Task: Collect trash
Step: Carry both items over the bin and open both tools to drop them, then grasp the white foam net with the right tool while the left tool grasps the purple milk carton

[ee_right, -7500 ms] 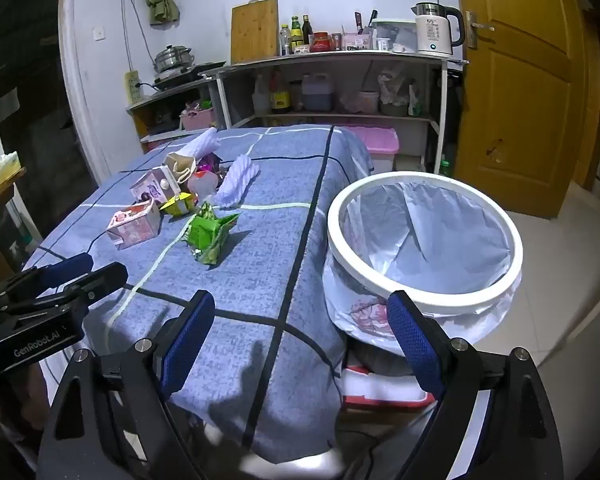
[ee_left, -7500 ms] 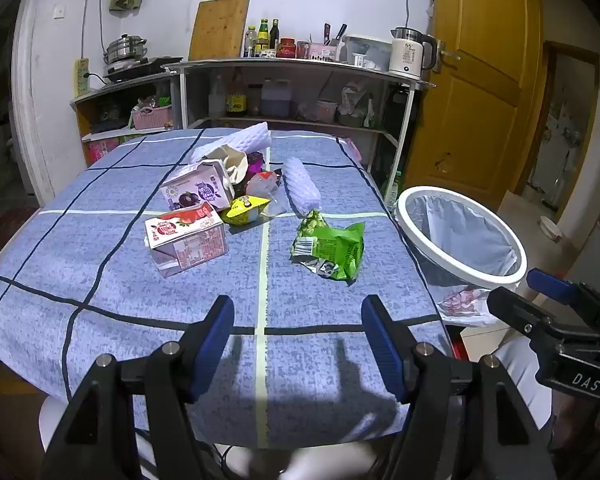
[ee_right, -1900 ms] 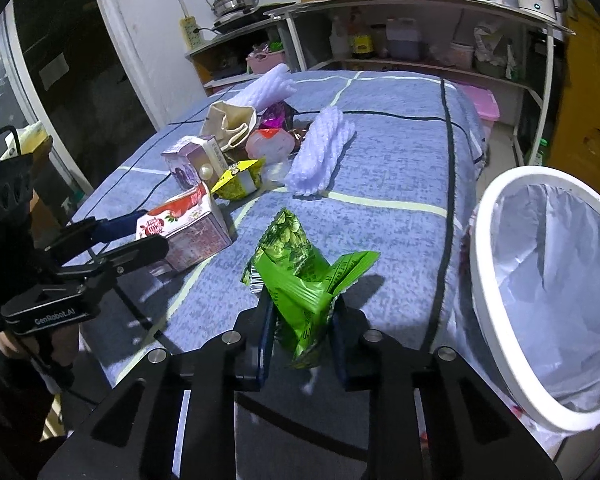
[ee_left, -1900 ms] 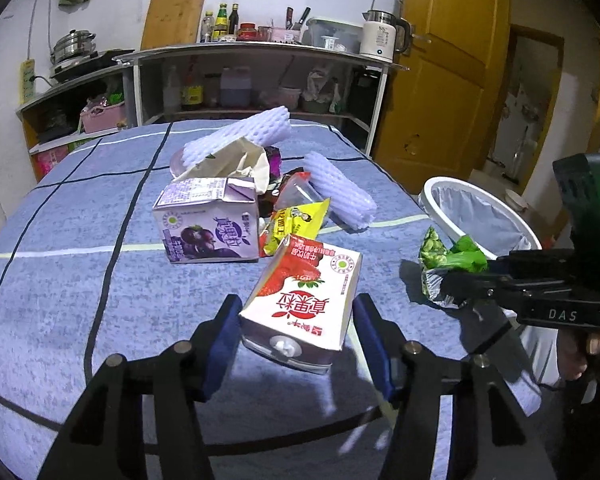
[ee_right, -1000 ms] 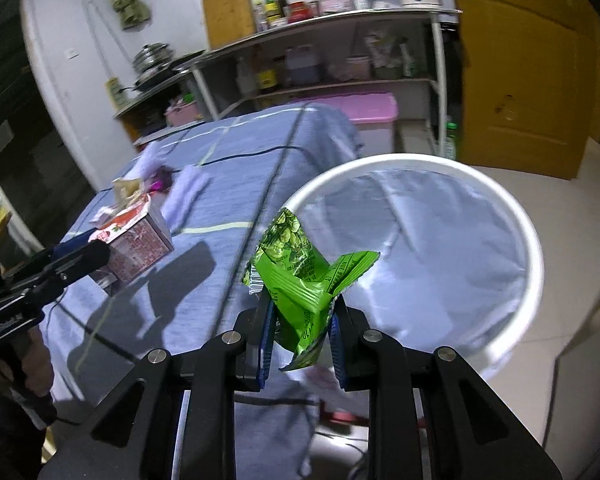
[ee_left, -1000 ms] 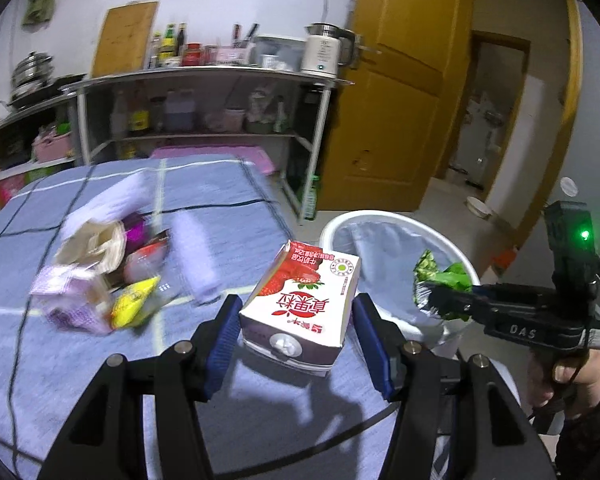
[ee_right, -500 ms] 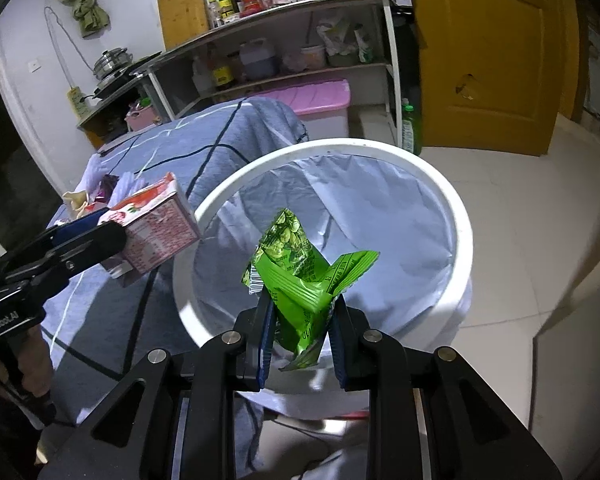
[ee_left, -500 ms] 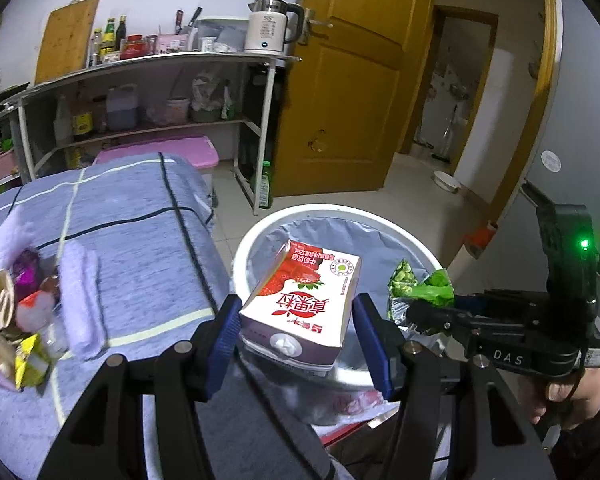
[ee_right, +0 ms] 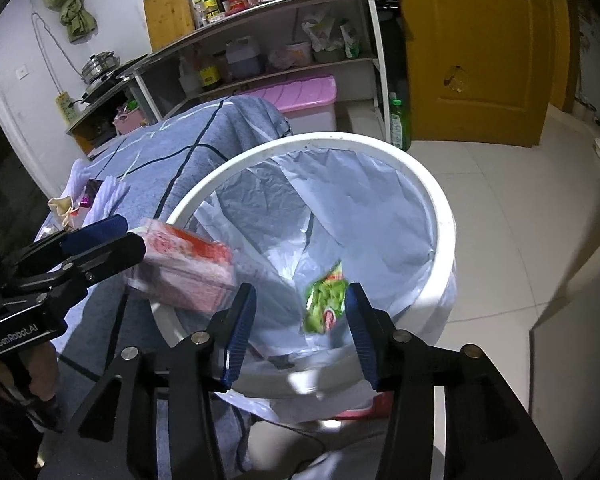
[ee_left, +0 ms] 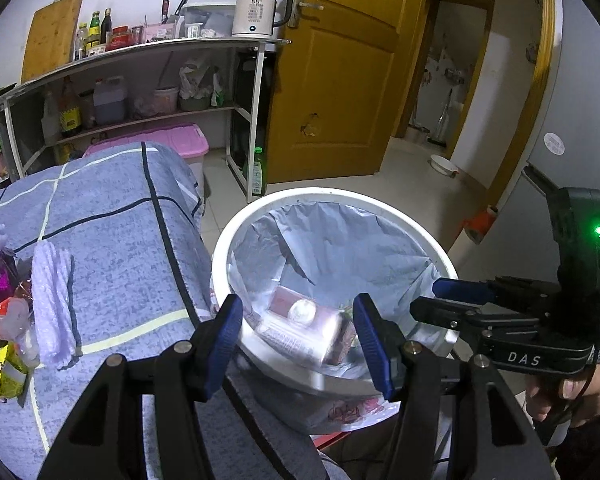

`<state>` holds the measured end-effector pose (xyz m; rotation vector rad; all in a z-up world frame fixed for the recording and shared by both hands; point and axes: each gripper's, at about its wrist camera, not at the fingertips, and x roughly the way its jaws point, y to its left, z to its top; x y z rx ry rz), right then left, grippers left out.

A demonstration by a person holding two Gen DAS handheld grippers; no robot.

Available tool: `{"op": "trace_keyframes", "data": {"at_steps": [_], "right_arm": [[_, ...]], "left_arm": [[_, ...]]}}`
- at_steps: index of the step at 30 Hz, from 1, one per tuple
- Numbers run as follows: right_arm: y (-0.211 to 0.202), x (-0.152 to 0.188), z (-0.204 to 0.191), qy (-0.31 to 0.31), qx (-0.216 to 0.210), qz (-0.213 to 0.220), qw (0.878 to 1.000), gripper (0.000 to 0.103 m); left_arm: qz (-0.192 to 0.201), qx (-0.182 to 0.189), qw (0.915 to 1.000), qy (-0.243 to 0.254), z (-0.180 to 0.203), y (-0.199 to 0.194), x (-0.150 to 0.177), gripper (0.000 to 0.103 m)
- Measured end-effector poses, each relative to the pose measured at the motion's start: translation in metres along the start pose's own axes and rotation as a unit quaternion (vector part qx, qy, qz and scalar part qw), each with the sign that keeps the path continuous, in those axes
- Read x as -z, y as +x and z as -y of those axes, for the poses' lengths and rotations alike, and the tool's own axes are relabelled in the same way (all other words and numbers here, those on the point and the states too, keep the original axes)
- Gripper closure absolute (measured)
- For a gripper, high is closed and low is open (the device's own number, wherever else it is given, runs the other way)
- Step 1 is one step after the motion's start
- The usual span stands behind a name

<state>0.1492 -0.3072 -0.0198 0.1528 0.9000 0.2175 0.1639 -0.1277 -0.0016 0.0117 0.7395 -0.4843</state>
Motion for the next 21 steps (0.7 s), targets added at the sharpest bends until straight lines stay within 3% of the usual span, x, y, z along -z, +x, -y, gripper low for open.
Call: {"op": "trace_keyframes", "data": {"at_steps": [11, 21], "right_arm": [[-0.02, 0.002, -0.012, -0.009, -0.003, 0.023, 1.0, 0.055], [-0.039, 0.012, -0.046, -0.036, -0.034, 0.042, 0.998, 0.055]], "left_arm": [[0.017, -0.003, 0.9996, -0.022, -0.008, -0.024, 0.007, 0.044], [0.038, -0.028, 0.9979, -0.045, -0.022, -0.061, 0.029, 0.044]]}}
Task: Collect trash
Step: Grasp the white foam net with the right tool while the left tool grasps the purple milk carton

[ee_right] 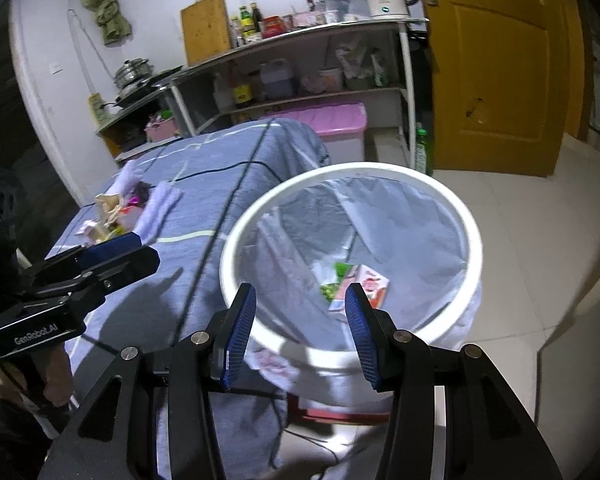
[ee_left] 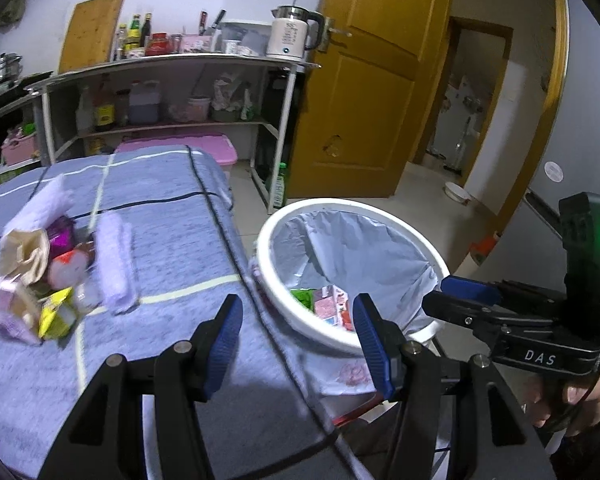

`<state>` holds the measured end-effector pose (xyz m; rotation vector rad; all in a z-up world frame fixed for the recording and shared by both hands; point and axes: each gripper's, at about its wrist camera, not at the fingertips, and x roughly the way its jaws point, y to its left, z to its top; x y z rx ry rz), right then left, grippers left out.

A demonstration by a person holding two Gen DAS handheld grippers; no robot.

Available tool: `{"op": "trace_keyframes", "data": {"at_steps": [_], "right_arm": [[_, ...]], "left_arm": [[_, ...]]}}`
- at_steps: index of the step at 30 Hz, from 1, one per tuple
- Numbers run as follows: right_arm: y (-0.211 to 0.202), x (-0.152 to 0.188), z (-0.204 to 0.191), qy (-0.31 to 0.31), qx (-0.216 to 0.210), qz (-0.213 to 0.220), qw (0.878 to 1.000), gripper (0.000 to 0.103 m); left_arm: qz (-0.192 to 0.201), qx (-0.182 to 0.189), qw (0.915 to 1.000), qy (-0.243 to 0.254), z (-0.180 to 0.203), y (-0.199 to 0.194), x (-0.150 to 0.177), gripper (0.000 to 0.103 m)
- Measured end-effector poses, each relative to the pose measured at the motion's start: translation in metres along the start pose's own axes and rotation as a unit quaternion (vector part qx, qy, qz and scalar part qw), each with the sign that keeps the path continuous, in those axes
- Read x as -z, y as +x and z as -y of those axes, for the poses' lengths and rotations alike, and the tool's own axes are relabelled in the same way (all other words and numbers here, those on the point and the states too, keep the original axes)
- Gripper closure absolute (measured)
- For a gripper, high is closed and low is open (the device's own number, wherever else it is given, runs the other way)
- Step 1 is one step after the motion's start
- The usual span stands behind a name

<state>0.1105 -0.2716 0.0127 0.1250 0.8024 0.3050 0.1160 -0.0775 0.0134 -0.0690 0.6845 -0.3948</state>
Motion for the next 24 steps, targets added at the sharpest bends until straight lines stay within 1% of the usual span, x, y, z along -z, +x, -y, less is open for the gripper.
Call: {"op": "trace_keyframes", "data": {"at_steps": [8, 10, 11, 14, 19, 24], "right_arm": [[0.005, 0.006, -0.036, -0.031, -0.035, -0.004, 0.999, 0.055], [0.006, 0.007, -0.042, -0.037, -0.042, -0.003, 0.998, 0.054], [0.006, 0.007, -0.046, -0.038, -0.046, -0.002, 0.998, 0.051], [0.011, 0.007, -0.054, -0.043, -0.059, -0.005, 0.997, 0.05], [0.021, 0.009, -0.071, -0.05, -0.074, -0.019, 0.996, 0.049], [0.034, 0.01, -0.085, -0.06, -0.093, -0.039, 0.993, 0.049]], "left_arm": [[0.009, -0.035, 0.999, -0.026, -0.027, -0.024, 0.017, 0.044], [0.011, -0.045, 0.9983, -0.035, -0.034, -0.029, 0.021, 0.044], [0.012, -0.049, 0.998, -0.038, -0.037, -0.031, 0.023, 0.044], [0.016, -0.068, 0.9964, -0.048, -0.047, -0.038, 0.029, 0.044], [0.021, -0.097, 0.9931, -0.062, -0.062, -0.048, 0.042, 0.044], [0.023, -0.118, 0.989, -0.086, -0.085, -0.055, 0.046, 0.044]]}}
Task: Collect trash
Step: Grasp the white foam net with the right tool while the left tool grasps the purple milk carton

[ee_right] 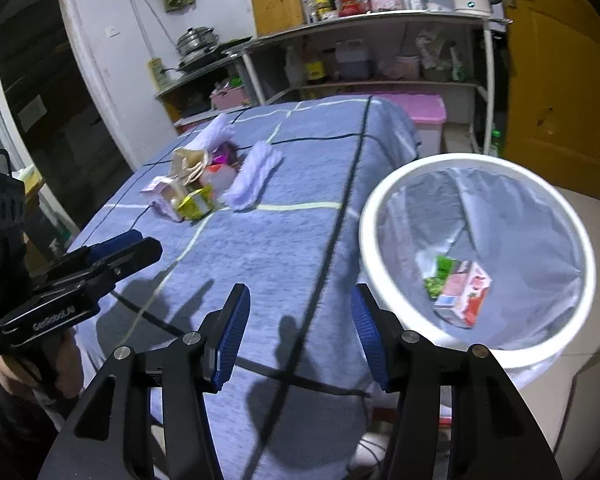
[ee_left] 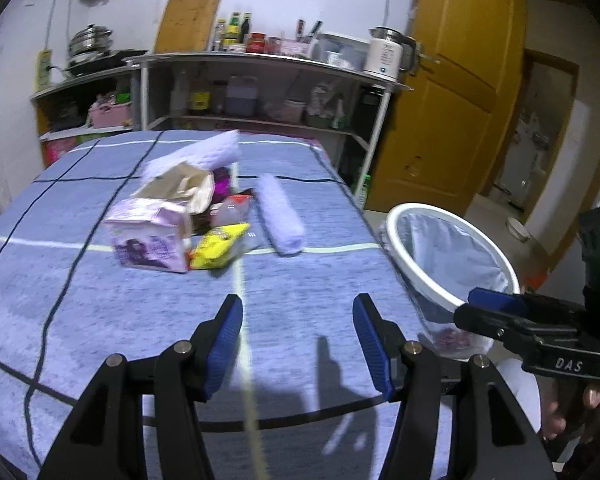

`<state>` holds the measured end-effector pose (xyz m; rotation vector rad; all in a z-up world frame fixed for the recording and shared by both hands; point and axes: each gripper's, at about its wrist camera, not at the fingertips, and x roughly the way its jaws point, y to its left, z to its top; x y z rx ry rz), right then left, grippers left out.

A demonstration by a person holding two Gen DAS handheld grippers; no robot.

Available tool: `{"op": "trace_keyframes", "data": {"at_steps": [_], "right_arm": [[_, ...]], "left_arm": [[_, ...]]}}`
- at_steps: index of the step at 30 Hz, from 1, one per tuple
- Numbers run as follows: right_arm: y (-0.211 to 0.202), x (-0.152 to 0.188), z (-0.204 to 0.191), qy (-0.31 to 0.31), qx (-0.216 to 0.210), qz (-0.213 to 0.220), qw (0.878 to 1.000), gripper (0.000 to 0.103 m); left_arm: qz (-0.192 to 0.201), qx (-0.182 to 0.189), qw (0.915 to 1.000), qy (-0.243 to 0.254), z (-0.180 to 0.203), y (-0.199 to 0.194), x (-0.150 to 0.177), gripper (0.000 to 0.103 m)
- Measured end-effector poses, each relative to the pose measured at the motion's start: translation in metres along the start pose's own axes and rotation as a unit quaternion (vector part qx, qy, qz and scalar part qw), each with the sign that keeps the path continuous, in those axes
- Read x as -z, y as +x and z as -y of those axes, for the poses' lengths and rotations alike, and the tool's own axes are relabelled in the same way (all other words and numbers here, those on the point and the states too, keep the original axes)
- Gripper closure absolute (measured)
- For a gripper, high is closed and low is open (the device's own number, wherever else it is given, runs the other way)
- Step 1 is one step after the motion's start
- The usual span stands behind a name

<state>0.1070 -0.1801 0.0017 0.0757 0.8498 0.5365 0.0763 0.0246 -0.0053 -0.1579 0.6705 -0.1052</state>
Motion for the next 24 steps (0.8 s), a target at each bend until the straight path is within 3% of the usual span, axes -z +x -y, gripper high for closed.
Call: {"op": "trace_keyframes", "data": {"at_steps": [16, 24], "right_arm": [[0.051, -0.031, -0.035, -0.04, -0.023, -0.026, 0.999, 0.049], [0.08, -0.055, -0.04, -0.038, -0.031, -0.031, 0.998, 0.049]], "left_arm": [[0.017, -0.083, 0.9951, -0.05, -0.074, 0.012, -0.019, 0.027], [0.016, -0.085, 0.995, -0.05, -0.094, 0.03, -0.033, 0.02]]}}
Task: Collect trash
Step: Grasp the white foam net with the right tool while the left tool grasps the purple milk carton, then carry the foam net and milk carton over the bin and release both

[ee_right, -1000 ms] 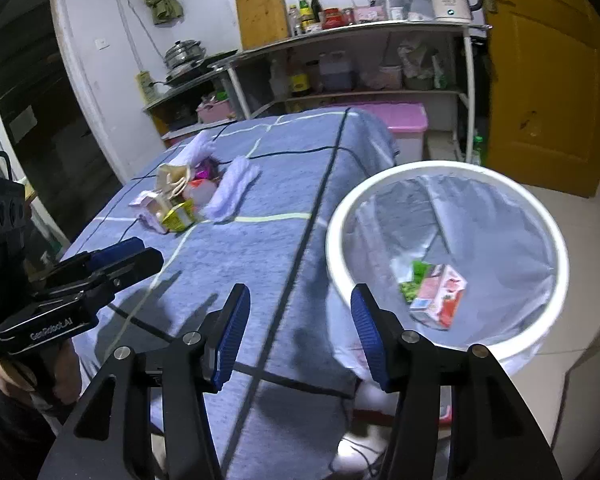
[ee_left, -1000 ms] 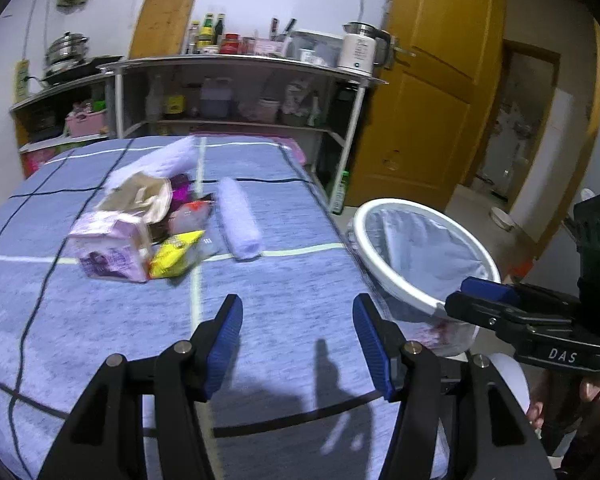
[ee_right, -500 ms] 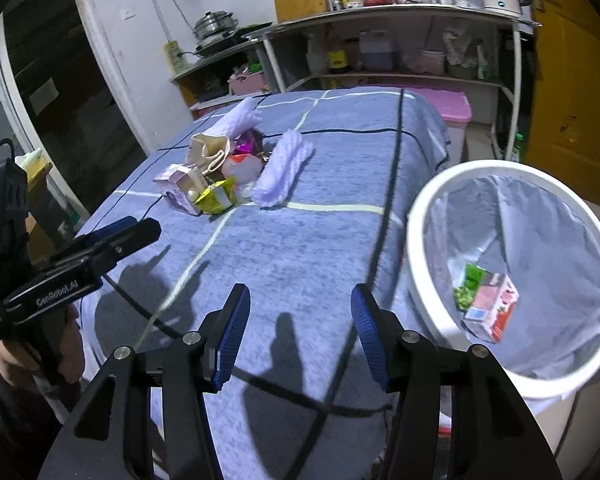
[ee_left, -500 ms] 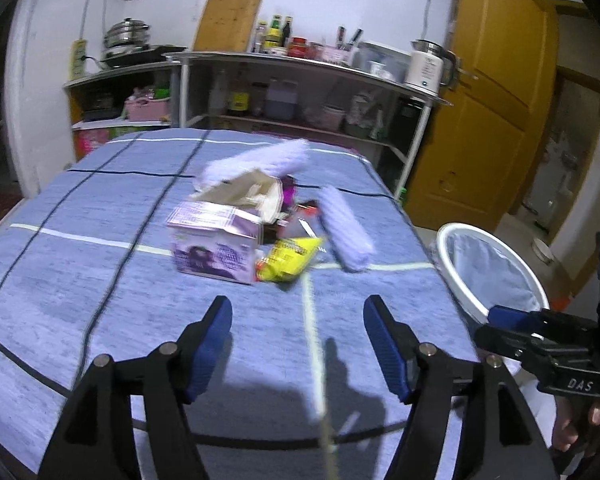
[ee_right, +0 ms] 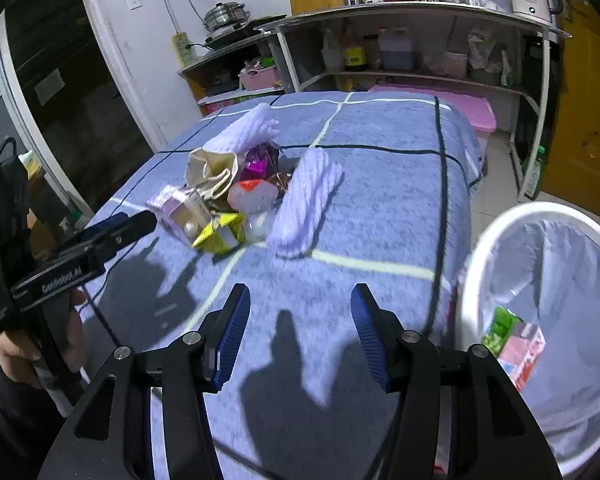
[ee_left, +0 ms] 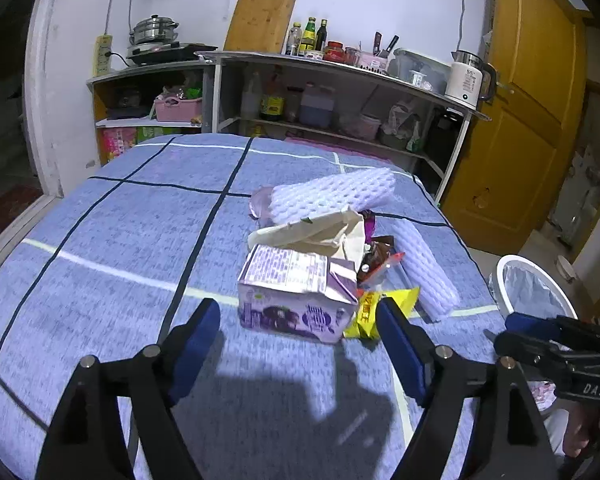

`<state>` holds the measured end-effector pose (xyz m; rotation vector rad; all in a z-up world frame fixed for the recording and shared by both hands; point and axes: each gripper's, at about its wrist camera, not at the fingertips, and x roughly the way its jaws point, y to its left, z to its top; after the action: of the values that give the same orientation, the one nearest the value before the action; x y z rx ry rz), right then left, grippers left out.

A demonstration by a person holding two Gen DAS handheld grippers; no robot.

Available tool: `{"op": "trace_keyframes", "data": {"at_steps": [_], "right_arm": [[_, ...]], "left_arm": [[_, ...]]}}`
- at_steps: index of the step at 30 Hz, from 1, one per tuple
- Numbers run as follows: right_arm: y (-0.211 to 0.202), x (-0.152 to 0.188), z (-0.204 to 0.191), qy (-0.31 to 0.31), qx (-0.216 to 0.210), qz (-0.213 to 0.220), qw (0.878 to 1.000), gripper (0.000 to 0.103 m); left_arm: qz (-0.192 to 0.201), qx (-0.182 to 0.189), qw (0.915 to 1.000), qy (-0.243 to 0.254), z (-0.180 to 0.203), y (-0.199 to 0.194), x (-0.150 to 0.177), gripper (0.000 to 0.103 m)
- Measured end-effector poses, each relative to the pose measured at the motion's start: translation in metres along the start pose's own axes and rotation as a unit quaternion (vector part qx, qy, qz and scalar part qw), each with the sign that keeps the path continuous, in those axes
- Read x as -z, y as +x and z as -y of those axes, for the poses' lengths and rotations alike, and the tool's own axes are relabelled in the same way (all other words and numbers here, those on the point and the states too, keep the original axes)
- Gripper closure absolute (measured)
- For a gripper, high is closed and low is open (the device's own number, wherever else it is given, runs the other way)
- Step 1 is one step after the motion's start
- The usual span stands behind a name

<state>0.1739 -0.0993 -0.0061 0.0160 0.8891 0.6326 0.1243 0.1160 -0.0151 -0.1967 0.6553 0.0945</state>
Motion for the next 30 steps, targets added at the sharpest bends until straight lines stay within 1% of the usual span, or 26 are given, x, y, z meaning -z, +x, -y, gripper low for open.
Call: {"op": "trace_keyframes", "data": {"at_steps": [10, 17, 18, 19, 21, 23, 26, 30], "right_arm": [[0.031, -0.026, -0.004, -0.001, -0.008, -0.009, 1.0, 0.049], [0.054, -0.034, -0.003, 0.003, -0.003, -0.029, 1.0, 0.049], [0.055, -0.034, -0.003, 0.004, -0.003, -0.03, 1.0, 0.05], [0.056, -0.035, -0.003, 0.003, -0.004, -0.031, 0.999, 0.05], [0.059, -0.036, -0.003, 0.002, -0.002, -0.034, 0.999, 0.061], [0.061, -0.037, -0.003, 0.002, -0.003, -0.04, 0.999, 0.067], [0.064, -0.036, -0.003, 0.003, -0.003, -0.045, 0.999, 0.073], [0.06, -0.036, -0.003, 0.002, -0.002, -0.037, 0.999, 0.081]], "left_arm": [[-0.015, 0.003, 0.9999, 0.006, -0.002, 0.019, -0.007, 0.02], [-0.03, 0.011, 0.9995, 0.005, -0.002, 0.027, -0.009, 0.02], [-0.031, 0.011, 0.9995, 0.004, -0.002, 0.028, -0.009, 0.021], [-0.032, 0.011, 0.9994, 0.002, -0.003, 0.029, -0.009, 0.023], [-0.036, 0.012, 0.9993, -0.001, -0.003, 0.03, -0.009, 0.026], [-0.033, 0.011, 0.9994, -0.001, -0.003, 0.03, -0.009, 0.026], [-0.032, 0.01, 0.9994, -0.002, -0.001, 0.029, -0.009, 0.026], [-0.028, 0.006, 0.9996, -0.003, -0.001, 0.024, -0.007, 0.026]]}}
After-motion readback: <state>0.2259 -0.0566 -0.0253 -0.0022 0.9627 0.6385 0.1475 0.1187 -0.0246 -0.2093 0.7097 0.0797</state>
